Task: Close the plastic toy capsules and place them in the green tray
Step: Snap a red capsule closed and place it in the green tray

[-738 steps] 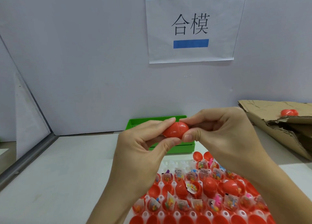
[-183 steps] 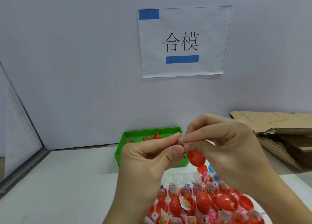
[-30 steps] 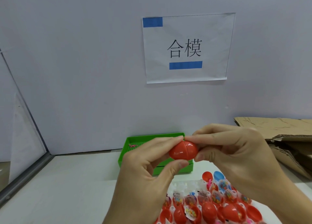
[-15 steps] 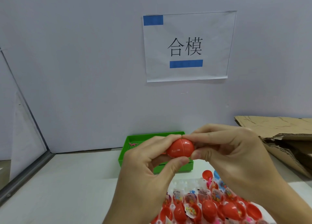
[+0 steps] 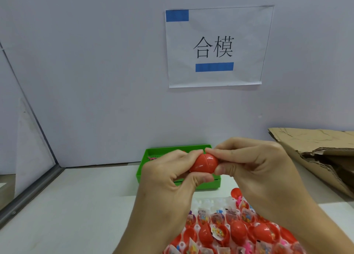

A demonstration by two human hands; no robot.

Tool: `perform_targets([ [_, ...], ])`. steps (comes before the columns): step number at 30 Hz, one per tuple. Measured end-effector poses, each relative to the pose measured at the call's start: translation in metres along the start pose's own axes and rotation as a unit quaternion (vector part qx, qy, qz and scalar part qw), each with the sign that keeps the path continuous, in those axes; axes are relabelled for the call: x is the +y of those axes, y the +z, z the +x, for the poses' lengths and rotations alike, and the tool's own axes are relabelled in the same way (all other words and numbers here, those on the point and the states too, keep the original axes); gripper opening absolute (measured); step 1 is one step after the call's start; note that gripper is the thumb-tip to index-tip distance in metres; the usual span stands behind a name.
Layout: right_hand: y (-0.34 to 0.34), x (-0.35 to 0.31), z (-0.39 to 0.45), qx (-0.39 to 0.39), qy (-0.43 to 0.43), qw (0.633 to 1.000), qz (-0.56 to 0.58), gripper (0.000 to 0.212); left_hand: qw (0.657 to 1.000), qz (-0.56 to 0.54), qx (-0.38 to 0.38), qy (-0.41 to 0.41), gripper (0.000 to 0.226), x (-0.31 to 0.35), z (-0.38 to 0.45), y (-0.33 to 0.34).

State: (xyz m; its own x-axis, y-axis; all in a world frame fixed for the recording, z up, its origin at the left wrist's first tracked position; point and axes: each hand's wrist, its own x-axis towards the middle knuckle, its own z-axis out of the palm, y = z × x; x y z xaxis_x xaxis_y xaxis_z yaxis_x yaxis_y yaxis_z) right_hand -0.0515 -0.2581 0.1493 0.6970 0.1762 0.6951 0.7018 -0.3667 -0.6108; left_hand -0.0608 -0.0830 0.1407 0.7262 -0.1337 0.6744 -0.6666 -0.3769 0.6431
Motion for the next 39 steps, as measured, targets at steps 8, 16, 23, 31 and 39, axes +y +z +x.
perform_targets([
  [8, 0.002, -0.001, -0.001, 0.004, 0.005, 1.000, 0.025, 0.031, 0.998, 0.061, 0.002, 0.020, 0.022, 0.003, -0.001, 0.005],
  [16, 0.009, -0.009, -0.001, -0.001, 0.056, 0.981, 0.186, 0.021, 1.000, 0.020, 0.013, -0.007, 0.043, 0.006, -0.002, -0.004],
  [23, 0.001, -0.011, 0.000, -0.031, 0.088, 0.979, 0.183, 0.020, 1.000, 0.022, -0.010, 0.012, 0.035, 0.005, 0.000, -0.004],
  [31, -0.001, -0.012, 0.000, -0.045, 0.114, 0.974, 0.192, 0.020, 1.000, -0.007, 0.005, 0.021, 0.035, 0.007, 0.000, -0.006],
  [39, -0.005, -0.017, 0.002, -0.053, 0.106, 0.982, 0.148, 0.029, 0.999, -0.028, -0.013, 0.023, 0.055, 0.000, -0.004, -0.006],
])
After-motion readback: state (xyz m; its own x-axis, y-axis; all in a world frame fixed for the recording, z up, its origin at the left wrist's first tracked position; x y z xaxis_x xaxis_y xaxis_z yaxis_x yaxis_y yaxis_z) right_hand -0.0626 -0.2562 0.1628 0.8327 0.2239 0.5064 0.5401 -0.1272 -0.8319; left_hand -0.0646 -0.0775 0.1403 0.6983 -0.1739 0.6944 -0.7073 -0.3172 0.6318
